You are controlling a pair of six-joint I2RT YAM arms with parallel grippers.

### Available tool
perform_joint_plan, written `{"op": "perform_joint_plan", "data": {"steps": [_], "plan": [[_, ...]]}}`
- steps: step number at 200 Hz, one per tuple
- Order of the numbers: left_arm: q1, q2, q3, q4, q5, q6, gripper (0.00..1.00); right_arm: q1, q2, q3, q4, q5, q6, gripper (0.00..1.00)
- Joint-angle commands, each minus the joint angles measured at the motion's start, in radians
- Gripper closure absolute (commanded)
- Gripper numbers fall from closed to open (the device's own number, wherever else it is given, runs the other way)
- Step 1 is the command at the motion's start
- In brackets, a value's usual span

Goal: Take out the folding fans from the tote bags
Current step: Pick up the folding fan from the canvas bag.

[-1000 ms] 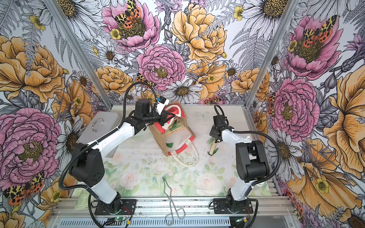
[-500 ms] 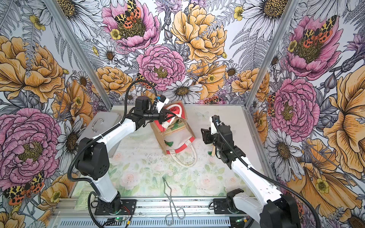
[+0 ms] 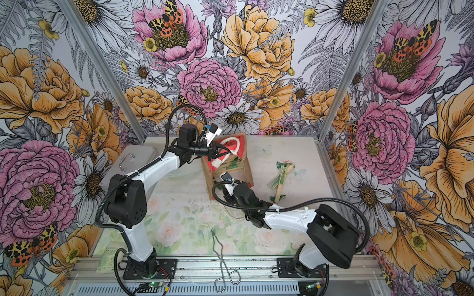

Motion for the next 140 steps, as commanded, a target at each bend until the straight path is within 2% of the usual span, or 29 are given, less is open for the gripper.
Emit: {"op": "perform_joint_plan", "data": {"steps": [1, 27, 51, 85, 108, 140], "plan": [[-0.005, -0.013, 0.02, 0.035, -0.027, -0.022, 1.0, 0.001, 0.09, 0.049, 0.162, 0.098, 0.121, 0.57], [-0.005, -0.023, -0.007, 0.089, -0.001, -0.058, 1.0, -0.018, 0.178, 0.129, 0.063, 0.107, 0.396, 0.57], [0.006, -0.026, -0.04, 0.194, 0.038, -0.122, 1.0, -0.051, 0.233, 0.139, 0.074, 0.07, 0.563, 0.57], [0.013, -0.017, -0.075, 0.31, 0.069, -0.189, 1.0, -0.142, 0.319, 0.116, 0.233, -0.073, 0.789, 0.59], [0.009, -0.014, -0.075, 0.34, 0.08, -0.211, 1.0, -0.204, 0.405, 0.13, 0.357, -0.248, 0.91, 0.59], [0.008, -0.016, -0.065, 0.341, 0.095, -0.218, 1.0, -0.231, 0.491, 0.15, 0.464, -0.299, 1.003, 0.58]]}}
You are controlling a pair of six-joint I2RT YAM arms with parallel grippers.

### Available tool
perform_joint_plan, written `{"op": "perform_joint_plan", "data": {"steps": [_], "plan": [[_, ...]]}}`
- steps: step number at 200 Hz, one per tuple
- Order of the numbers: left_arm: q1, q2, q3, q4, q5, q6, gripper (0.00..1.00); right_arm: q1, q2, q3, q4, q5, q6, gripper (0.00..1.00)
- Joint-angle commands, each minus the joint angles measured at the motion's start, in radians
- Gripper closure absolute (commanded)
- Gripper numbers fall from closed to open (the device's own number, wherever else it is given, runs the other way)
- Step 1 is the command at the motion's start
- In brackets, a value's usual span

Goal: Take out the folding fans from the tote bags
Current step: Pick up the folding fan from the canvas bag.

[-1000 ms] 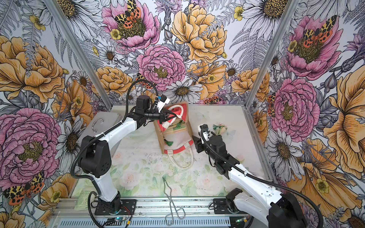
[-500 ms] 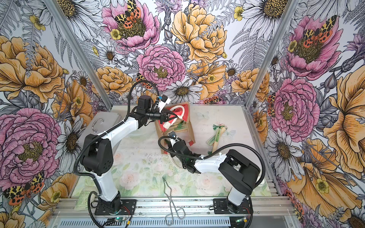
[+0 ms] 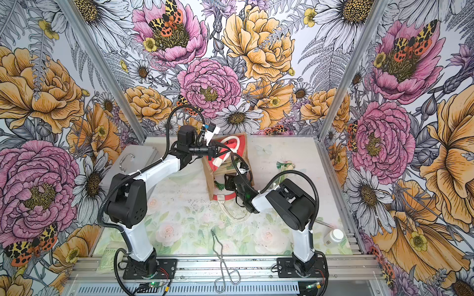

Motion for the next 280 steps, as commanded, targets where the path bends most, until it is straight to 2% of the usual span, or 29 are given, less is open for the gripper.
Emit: {"op": "perform_joint_plan", "data": {"steps": [1, 59, 166, 213, 280], "plan": [[0.006, -0.015, 0.009, 0.087, 0.071, -0.026, 1.0, -0.014, 0.051, 0.028, 0.148, -0.101, 0.156, 0.58], [-0.019, -0.028, -0.009, 0.087, 0.071, 0.018, 1.0, -0.039, 0.161, 0.083, 0.218, -0.093, 0.292, 0.62], [-0.042, -0.092, -0.051, 0.109, 0.059, 0.042, 1.0, -0.055, 0.244, 0.095, 0.192, -0.033, 0.466, 0.69], [-0.052, -0.098, -0.056, 0.111, 0.06, 0.037, 1.0, -0.068, 0.296, 0.097, 0.274, -0.024, 0.522, 0.68], [-0.058, -0.11, -0.066, 0.115, 0.039, 0.037, 1.0, -0.089, 0.309, 0.077, 0.238, 0.056, 0.629, 0.72]]}}
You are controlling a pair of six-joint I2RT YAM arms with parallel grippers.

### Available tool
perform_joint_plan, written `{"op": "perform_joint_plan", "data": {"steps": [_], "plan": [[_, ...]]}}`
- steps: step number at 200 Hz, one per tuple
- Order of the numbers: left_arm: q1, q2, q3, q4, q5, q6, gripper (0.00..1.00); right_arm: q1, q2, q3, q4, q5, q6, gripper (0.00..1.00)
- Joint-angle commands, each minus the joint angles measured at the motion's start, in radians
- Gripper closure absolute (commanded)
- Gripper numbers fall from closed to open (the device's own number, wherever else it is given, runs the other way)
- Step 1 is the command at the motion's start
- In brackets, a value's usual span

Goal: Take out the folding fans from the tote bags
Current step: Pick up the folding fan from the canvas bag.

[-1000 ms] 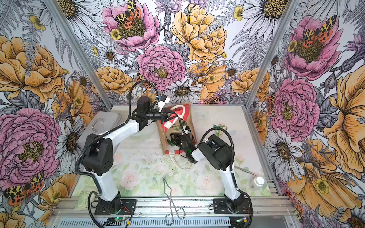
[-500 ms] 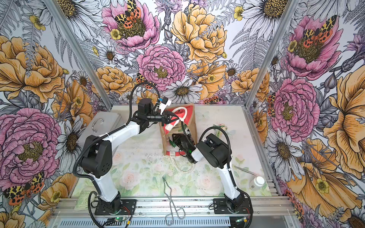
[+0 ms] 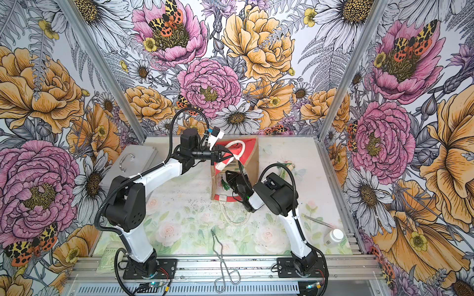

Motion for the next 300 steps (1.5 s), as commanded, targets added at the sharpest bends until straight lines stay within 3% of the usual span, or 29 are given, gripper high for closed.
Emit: {"op": "perform_joint_plan", "data": {"steps": [1, 51, 95, 143, 238, 300], "plan": [[-0.006, -0.068, 0.0, 0.068, 0.021, 0.017, 1.0, -0.026, 0.041, -0.015, -0.075, 0.078, 0.051, 0.72], [-0.009, -0.071, -0.002, 0.069, 0.014, 0.019, 1.0, -0.026, 0.049, -0.027, -0.128, 0.088, 0.109, 0.79], [-0.004, -0.068, 0.004, 0.068, -0.013, -0.001, 1.0, -0.026, 0.05, -0.026, -0.119, 0.077, 0.097, 0.91], [0.019, -0.052, 0.022, 0.069, -0.086, -0.06, 1.0, -0.022, 0.047, 0.006, -0.043, 0.037, -0.011, 1.0], [0.064, -0.014, 0.038, 0.084, -0.204, -0.169, 1.0, 0.016, 0.049, 0.022, 0.205, 0.001, -0.241, 1.0], [0.095, 0.026, 0.026, 0.158, -0.218, -0.261, 1.0, 0.08, -0.043, -0.056, 0.301, 0.112, -0.453, 1.0]]}}
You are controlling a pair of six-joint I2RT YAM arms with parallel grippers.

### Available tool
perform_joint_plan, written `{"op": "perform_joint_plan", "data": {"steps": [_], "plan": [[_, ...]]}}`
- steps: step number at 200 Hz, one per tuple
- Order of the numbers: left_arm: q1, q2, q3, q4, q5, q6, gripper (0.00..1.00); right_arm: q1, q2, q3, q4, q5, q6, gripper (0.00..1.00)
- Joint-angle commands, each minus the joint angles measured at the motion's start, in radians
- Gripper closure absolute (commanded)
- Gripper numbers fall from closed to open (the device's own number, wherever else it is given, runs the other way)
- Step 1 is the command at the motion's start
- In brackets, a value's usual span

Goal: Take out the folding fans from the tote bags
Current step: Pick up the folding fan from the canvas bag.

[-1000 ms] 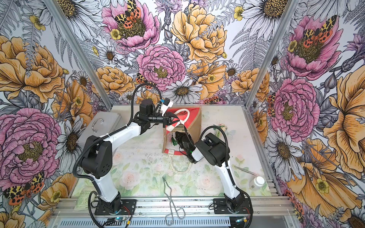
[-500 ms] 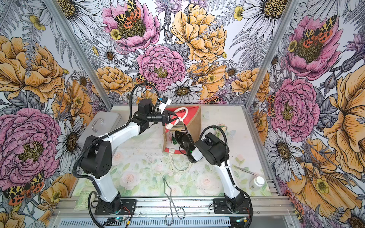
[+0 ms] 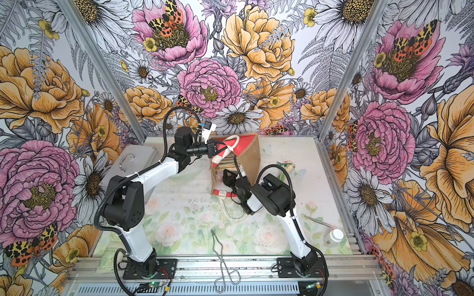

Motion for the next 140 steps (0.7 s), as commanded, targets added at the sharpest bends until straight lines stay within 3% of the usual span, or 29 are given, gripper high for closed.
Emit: {"op": "perform_joint_plan", "data": {"steps": [1, 140], "plan": [[0.029, 0.021, 0.025, 0.083, -0.049, -0.055, 1.0, 0.025, -0.057, -0.037, 0.116, 0.071, -0.122, 1.0], [0.073, 0.041, -0.006, 0.151, -0.101, -0.144, 1.0, 0.177, -0.304, -0.229, 0.116, 0.241, -0.574, 1.0]]}}
